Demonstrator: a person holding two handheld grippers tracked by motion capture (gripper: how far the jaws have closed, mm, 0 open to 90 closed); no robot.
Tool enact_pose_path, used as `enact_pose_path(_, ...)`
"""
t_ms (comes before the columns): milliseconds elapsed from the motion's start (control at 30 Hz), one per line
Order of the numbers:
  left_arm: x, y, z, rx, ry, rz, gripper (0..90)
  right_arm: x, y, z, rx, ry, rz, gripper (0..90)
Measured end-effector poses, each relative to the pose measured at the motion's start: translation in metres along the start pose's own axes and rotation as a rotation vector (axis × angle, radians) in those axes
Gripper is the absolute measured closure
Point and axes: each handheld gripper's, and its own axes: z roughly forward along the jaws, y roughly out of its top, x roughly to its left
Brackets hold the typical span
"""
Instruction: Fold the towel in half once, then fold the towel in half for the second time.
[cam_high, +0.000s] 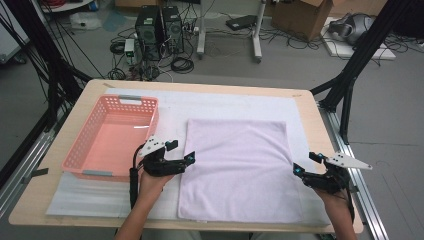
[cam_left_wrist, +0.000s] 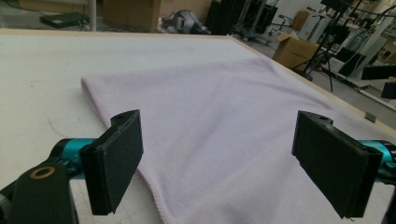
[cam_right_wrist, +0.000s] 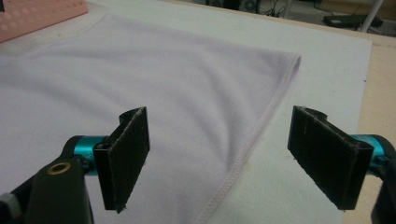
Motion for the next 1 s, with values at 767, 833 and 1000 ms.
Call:
enact_pose_path(767,0.007,0.001,0.009,0.041,0.016,0.015,24.5,-0.007,-0.002,0.008,0.027,0.015,0.039,18.3)
enact_pose_path(833,0.01,0.004,0.013,0.057,0.016,0.011,24.8,-0.011,-0.001,0.012,0.035,0.017,0.052,18.3)
enact_pose_path(1000,0.02,0.01,0.031,0.113,0.003,0.011,30.0,-0.022,0.001,0.031,0.096,0.014,0.08,18.2)
